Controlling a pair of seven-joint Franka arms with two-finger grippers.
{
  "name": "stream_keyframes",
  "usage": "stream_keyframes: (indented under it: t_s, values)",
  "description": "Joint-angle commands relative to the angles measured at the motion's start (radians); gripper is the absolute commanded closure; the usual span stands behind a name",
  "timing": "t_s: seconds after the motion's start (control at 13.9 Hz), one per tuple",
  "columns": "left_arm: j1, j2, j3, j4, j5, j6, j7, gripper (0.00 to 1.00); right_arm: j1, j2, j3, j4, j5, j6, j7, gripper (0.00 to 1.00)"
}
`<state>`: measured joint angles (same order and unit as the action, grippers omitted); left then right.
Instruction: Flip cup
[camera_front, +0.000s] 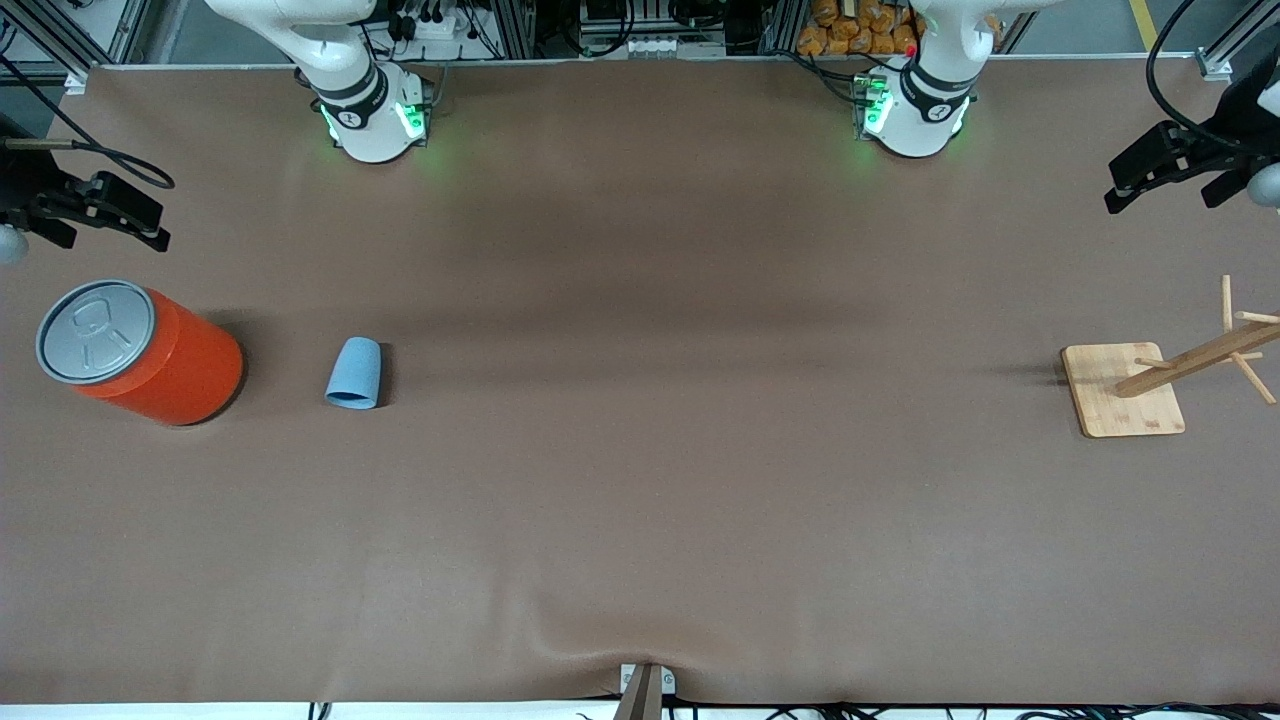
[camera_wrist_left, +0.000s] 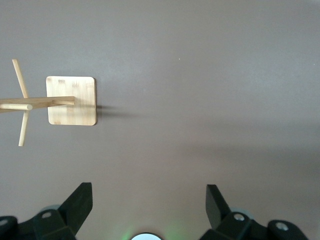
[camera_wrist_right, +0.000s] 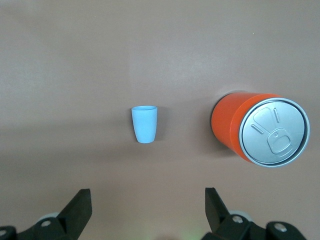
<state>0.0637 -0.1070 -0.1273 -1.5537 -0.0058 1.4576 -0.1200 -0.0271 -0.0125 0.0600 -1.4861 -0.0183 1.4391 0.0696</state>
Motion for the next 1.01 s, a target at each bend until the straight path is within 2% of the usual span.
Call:
stream_keyframes:
  t_s: [0.0, 0.43, 0.72, 0.94]
  values:
    - [0.011, -0.003, -0.003, 0.017, -0.002, -0.029, 0.014, 0.0, -0.011, -0.017, 0.008, -0.016, -0.003, 0.004, -0.007, 0.0]
    - [0.013, -0.002, 0.0, 0.018, -0.002, -0.029, 0.014, 0.0, -0.011, -0.014, 0.006, -0.01, -0.022, 0.003, -0.05, 0.0]
    - [0.011, -0.003, 0.0, 0.017, 0.0, -0.029, 0.014, 0.0, -0.011, 0.022, 0.006, -0.013, -0.034, 0.0, -0.073, 0.0]
    - [0.013, -0.003, 0.0, 0.015, 0.0, -0.029, 0.016, 0.0, -0.008, 0.126, 0.006, -0.02, -0.02, 0.0, -0.077, 0.0]
